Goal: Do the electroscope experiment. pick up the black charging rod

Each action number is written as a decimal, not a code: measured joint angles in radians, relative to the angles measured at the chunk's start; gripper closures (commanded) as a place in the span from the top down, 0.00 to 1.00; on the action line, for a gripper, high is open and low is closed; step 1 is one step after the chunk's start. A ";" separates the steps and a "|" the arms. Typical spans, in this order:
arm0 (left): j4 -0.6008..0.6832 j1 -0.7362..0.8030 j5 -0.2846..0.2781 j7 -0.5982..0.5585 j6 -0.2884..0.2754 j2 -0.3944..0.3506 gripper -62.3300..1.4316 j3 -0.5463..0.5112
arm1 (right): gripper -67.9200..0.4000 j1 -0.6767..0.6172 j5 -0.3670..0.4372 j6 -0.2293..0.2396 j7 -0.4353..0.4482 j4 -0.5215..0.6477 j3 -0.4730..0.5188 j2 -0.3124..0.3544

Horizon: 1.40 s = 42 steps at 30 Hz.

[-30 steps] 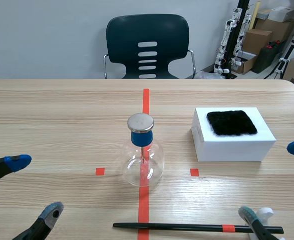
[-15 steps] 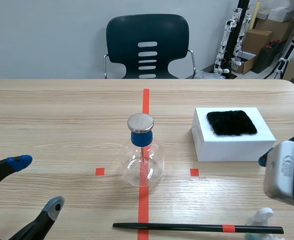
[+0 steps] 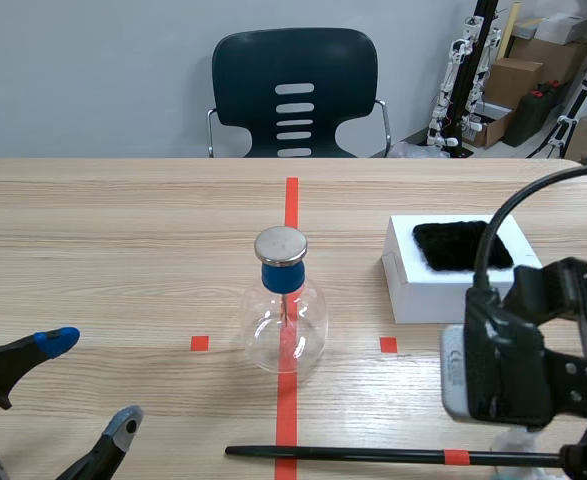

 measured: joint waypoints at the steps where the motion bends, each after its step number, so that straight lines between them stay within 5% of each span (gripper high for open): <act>1: -0.017 -0.007 0.009 -0.019 0.000 0.005 1.00 0.000 | 0.91 0.024 0.013 0.006 -0.023 -0.021 -0.024 -0.004; 6: -0.084 -0.037 0.093 -0.092 0.016 0.018 1.00 0.000 | 0.91 0.146 0.072 0.006 -0.147 -0.121 -0.114 -0.027; 13: -0.098 -0.042 0.096 -0.139 0.023 0.020 1.00 0.001 | 0.90 0.288 0.117 0.004 -0.260 -0.252 -0.216 -0.095; 18: -0.111 -0.042 0.182 -0.194 0.069 0.020 1.00 0.001 | 0.87 0.349 0.129 0.004 -0.308 -0.333 -0.296 -0.133; 33: -0.124 -0.080 0.171 -0.194 0.083 0.023 1.00 0.001 | 0.87 0.373 0.131 0.004 -0.216 -0.426 -0.320 -0.169; 38: -0.130 -0.080 0.172 -0.182 0.082 0.026 1.00 0.001 | 0.73 0.376 0.131 0.004 -0.193 -0.427 -0.319 -0.169; 42: -0.130 -0.080 0.172 -0.182 0.082 0.026 1.00 0.001 | 0.72 0.376 0.131 0.004 -0.194 -0.427 -0.319 -0.169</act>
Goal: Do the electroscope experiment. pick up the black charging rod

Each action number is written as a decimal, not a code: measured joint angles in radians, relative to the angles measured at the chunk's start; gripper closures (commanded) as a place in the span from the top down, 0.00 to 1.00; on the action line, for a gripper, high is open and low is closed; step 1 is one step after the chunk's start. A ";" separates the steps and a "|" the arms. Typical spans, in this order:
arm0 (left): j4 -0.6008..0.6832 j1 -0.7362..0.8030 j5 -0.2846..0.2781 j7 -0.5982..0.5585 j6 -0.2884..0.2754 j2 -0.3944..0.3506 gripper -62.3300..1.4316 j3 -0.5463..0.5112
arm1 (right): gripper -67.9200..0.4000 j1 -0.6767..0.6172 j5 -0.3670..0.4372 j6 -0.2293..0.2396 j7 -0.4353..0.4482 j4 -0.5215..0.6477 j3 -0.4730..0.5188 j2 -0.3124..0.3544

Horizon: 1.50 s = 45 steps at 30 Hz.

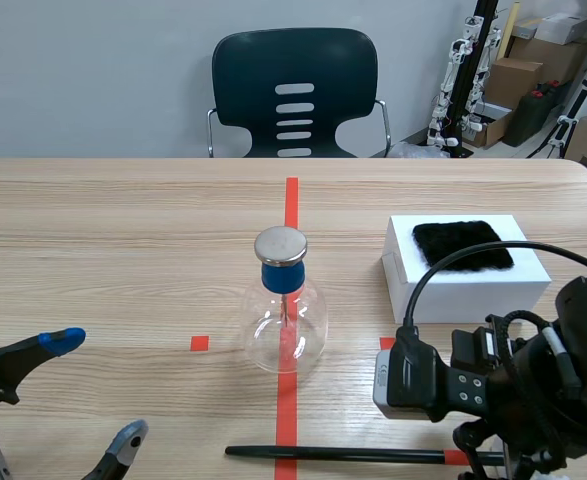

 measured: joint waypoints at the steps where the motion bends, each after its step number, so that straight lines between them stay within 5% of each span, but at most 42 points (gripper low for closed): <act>1: 0.000 0.000 0.000 0.000 0.000 0.000 1.00 0.000 | 0.71 0.000 -0.001 0.000 0.000 0.000 0.000 0.000; 13: 0.000 0.000 0.000 0.000 0.000 0.000 1.00 0.000 | 0.71 0.000 -0.037 0.000 0.035 -0.056 0.000 -0.003; 20: 0.000 0.000 -0.054 0.001 -0.067 0.000 1.00 0.000 | 0.55 0.000 -0.045 0.000 0.042 -0.056 0.000 -0.003; 28: 0.000 0.000 -0.049 0.009 -0.067 0.000 1.00 0.000 | 0.45 0.000 -0.045 0.000 0.069 -0.056 0.000 -0.003; 45: 0.000 0.000 -0.049 0.012 -0.064 0.000 1.00 0.000 | 0.36 0.000 -0.073 0.000 0.084 -0.056 -0.027 -0.003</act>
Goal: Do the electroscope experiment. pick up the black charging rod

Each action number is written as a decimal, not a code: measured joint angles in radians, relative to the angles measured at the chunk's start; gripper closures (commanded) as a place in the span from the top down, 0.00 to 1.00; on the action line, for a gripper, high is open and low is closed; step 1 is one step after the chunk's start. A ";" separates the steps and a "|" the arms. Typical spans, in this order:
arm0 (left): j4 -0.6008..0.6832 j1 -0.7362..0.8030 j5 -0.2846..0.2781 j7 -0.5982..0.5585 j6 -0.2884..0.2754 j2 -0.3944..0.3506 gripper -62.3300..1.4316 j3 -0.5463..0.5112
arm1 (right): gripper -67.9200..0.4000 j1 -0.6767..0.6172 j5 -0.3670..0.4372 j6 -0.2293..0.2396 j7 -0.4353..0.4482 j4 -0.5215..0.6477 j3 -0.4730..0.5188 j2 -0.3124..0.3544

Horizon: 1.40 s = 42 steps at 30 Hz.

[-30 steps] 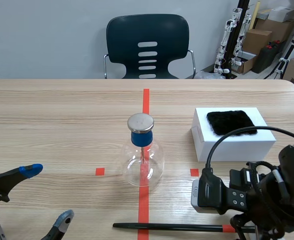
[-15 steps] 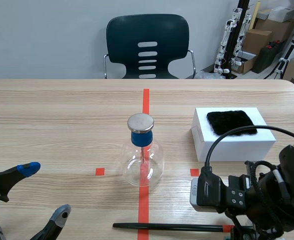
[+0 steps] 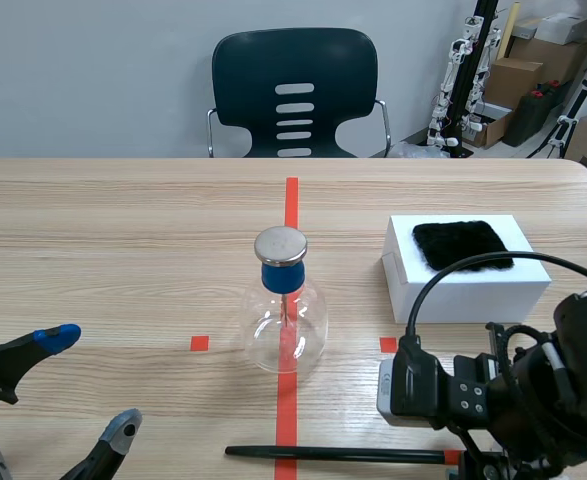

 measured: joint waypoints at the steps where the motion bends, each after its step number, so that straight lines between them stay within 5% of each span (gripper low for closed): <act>1: 0.000 0.000 0.000 0.000 0.000 0.000 1.00 0.000 | 0.35 0.000 -0.006 0.000 0.002 0.000 -0.014 0.000; 8: 0.000 0.000 0.000 -0.004 0.000 0.000 1.00 0.000 | 0.33 0.000 -0.010 0.000 0.003 0.000 -0.035 0.000; 17: 0.000 0.000 0.000 -0.004 0.000 0.000 1.00 0.000 | 0.02 0.001 -0.014 0.000 -0.009 0.000 -0.035 0.000; 42: 0.000 0.000 0.000 -0.004 0.000 0.000 1.00 0.000 | 0.02 0.000 -0.004 0.000 0.034 0.024 -0.034 0.037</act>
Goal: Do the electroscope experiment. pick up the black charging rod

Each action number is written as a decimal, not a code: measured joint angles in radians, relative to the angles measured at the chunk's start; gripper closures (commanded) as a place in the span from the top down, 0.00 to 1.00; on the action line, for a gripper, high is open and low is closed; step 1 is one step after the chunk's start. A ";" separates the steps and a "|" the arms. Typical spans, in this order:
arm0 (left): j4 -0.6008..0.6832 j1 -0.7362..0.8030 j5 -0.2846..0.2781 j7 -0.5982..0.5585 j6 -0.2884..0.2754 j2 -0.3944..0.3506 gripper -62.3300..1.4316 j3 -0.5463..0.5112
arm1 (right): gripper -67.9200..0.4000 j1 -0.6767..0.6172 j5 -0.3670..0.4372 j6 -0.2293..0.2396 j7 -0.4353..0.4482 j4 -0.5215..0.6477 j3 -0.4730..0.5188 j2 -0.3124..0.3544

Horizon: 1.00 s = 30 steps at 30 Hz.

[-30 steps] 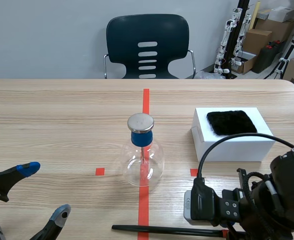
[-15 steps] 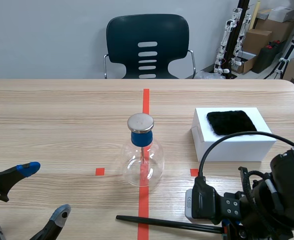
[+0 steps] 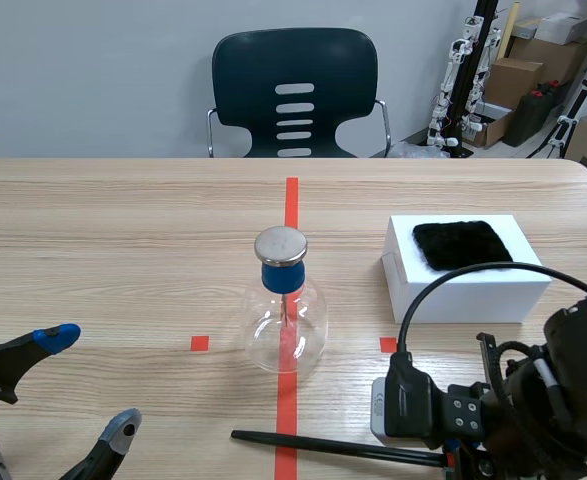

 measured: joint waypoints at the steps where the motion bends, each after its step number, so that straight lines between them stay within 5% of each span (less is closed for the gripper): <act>1: 0.000 0.000 0.000 0.000 0.000 0.000 1.00 0.000 | 0.02 -0.003 0.006 0.000 0.018 0.022 0.000 0.024; 12: 0.000 0.000 0.000 0.000 0.000 0.000 1.00 0.000 | 0.03 -0.098 0.013 -0.002 0.097 0.263 0.101 0.241; 21: 0.000 0.000 0.000 0.000 0.000 0.000 1.00 0.000 | 0.02 -0.352 -0.243 -0.201 0.359 0.355 0.347 0.345; 30: 0.000 0.000 0.000 0.000 0.000 0.000 1.00 0.000 | 0.02 -0.622 -0.441 -0.304 0.533 0.435 0.632 0.298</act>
